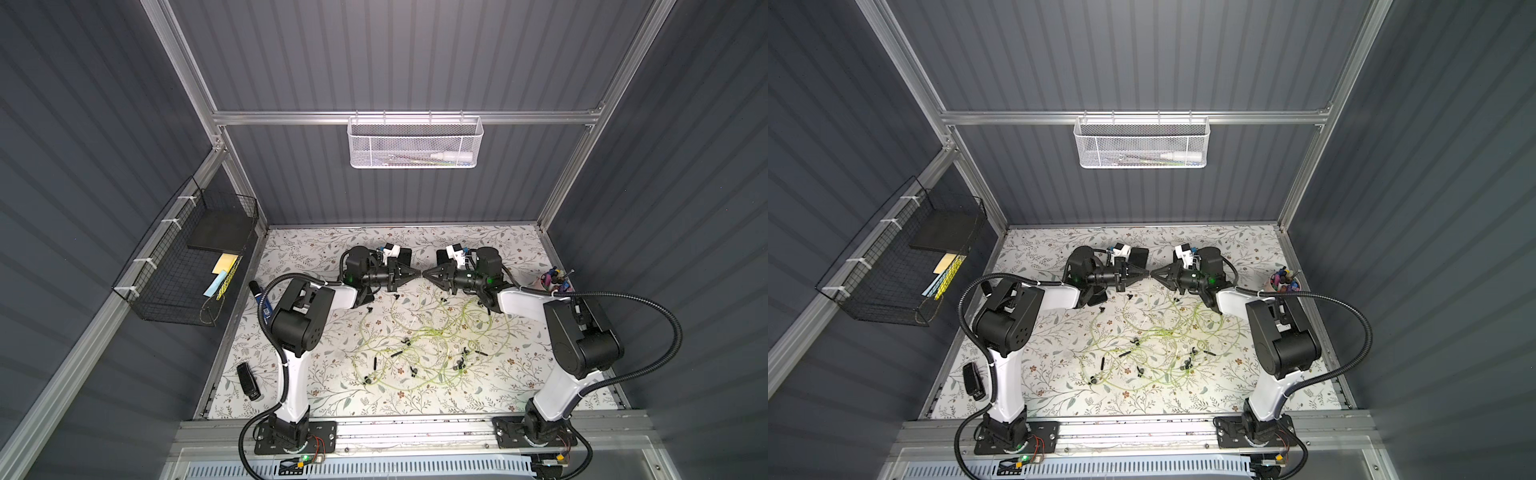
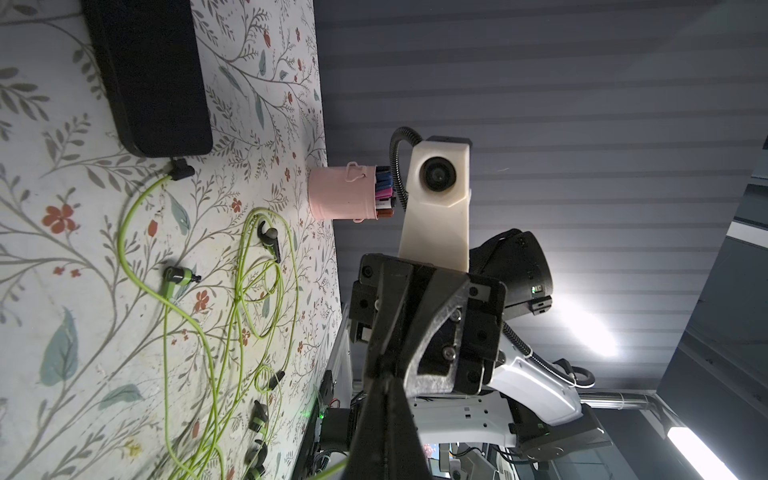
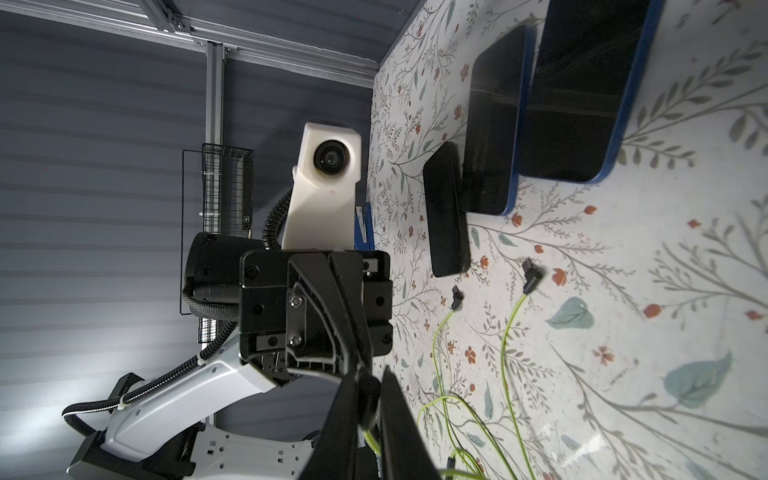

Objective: Plug wired earphones into phones
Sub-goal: Pick up the wired earphone from the center of the board.

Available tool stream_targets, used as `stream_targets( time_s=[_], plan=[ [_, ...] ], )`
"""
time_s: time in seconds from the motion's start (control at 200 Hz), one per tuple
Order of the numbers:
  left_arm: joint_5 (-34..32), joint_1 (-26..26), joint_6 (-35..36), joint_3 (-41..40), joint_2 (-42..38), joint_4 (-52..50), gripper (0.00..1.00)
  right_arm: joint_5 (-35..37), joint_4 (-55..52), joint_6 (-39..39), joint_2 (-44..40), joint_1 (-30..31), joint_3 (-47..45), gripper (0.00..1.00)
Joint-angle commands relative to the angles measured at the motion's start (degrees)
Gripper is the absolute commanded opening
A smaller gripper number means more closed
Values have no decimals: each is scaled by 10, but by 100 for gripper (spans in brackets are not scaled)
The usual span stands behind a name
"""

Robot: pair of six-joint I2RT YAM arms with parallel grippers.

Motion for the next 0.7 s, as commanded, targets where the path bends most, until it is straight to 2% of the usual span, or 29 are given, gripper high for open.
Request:
stream_targets(
  time_s=[0.0, 0.18, 0.245, 0.295, 0.335, 0.385, 0.455, 0.5, 0.56, 0.69],
  plan=[
    [-6, 1, 18, 9, -2, -16, 0, -3, 26, 1, 7, -1, -4, 13],
    [-5, 1, 24, 11, -5, -23, 1, 4, 16, -5, 9, -2, -4, 8],
    [-7, 5, 51, 17, -11, -61, 30, 7, 14, -8, 8, -4, -6, 7],
    [-15, 13, 101, 26, -21, -125, 50, 9, 13, -10, 5, -7, -9, 7],
    [-28, 19, 160, 44, -29, -216, 60, 11, 12, -11, 1, -12, -15, 6],
    [-59, 25, 266, 90, -33, -372, 67, 12, 8, -15, -5, -20, -25, 6],
    [-155, 25, 448, 208, -15, -639, 72, 17, -19, -36, -21, -31, -38, 6],
    [-218, 24, 511, 275, 11, -747, 73, 24, -53, -58, -35, -35, -45, 6],
    [-280, 24, 536, 321, 37, -802, 73, 40, -112, -92, -61, -36, -48, 7],
    [-392, 17, 549, 362, 74, -814, 75, 71, -229, -164, -103, -34, -48, 9]
  ],
)
